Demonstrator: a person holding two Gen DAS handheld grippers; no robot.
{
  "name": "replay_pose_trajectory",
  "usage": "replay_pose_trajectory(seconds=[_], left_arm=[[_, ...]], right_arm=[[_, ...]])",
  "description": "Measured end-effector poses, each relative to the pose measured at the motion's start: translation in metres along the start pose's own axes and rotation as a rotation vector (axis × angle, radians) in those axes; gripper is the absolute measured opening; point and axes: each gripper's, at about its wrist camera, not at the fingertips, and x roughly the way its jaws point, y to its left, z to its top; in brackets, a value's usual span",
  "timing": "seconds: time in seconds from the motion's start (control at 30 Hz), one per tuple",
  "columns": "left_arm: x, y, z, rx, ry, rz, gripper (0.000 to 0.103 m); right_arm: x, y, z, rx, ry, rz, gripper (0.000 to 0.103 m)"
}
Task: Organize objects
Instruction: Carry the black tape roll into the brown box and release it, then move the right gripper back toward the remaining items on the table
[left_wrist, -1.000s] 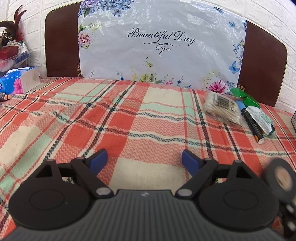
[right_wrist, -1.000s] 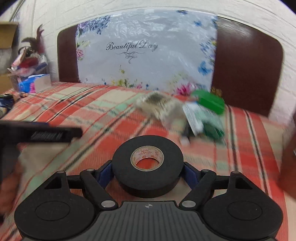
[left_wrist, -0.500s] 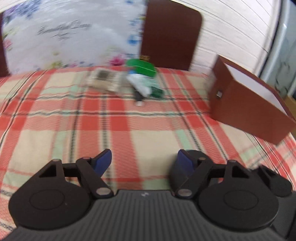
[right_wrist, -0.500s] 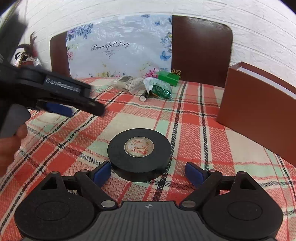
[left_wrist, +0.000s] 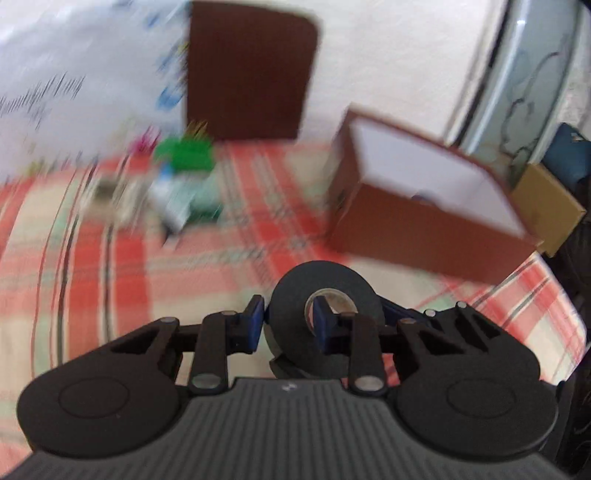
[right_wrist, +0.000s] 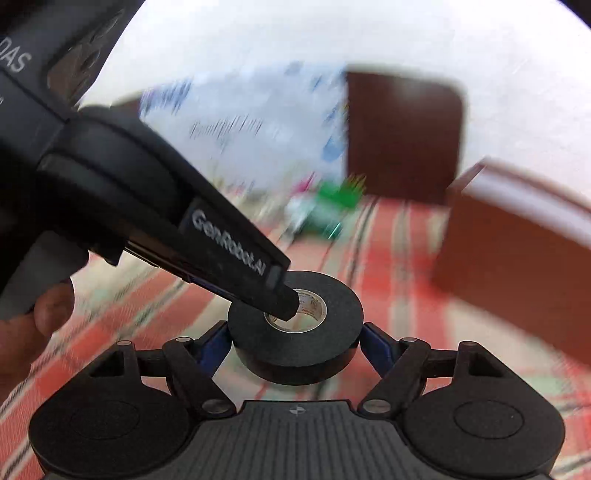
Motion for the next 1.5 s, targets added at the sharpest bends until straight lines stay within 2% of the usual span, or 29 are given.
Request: replay_pose_trajectory(seconds=[0.13,0.2,0.33,0.5,0.6,0.63,0.73,0.77,0.83,0.93,1.1,1.17,1.5], left_arm=[[0.006,-0.052,0.048,0.125,-0.120,-0.048,0.030],[0.022,-0.069,0.066,0.155,-0.143,-0.054,0.030],[0.065,-0.084,0.088,0.140,-0.117,-0.055,0.030],[0.102,-0.090,0.087,0.132,-0.029,0.026,0.031],[0.097,-0.091,0.082,0.157,-0.027,0.064,0.042],[0.092,-0.091,0.080,0.174,-0.036,0.061,0.042],[0.074,-0.094,0.075,0.193,-0.059,0.065,0.042],[0.066,-0.095,0.073,0.197,-0.068,0.069,0.045],[0.054,-0.097,0.067,0.215,-0.090,0.108,0.051],[0.035,-0.095,0.056,0.241,-0.112,0.152,0.051],[0.017,-0.072,0.038,0.222,-0.076,0.242,0.057],[0.010,-0.060,0.031,0.193,-0.052,0.268,0.059],[-0.013,0.020,-0.014,0.070,0.025,0.400,0.060]], right_arm=[[-0.024,-0.038,0.033,-0.002,-0.170,-0.142,0.075],[-0.026,-0.061,0.049,0.002,-0.207,-0.199,0.075],[-0.010,-0.108,0.071,0.045,-0.198,-0.252,0.075],[0.032,-0.150,0.070,0.135,-0.095,-0.203,0.075],[0.040,-0.162,0.065,0.200,-0.098,-0.191,0.079],[0.039,-0.163,0.064,0.211,-0.105,-0.195,0.079],[0.029,-0.156,0.058,0.215,-0.130,-0.217,0.078],[0.023,-0.155,0.056,0.214,-0.139,-0.223,0.078],[0.009,-0.149,0.051,0.215,-0.163,-0.235,0.078],[-0.008,-0.135,0.045,0.218,-0.191,-0.240,0.078],[-0.030,-0.104,0.036,0.211,-0.219,-0.215,0.078],[-0.033,-0.090,0.031,0.211,-0.205,-0.185,0.078],[0.006,-0.021,0.014,0.195,-0.049,-0.021,0.078]])
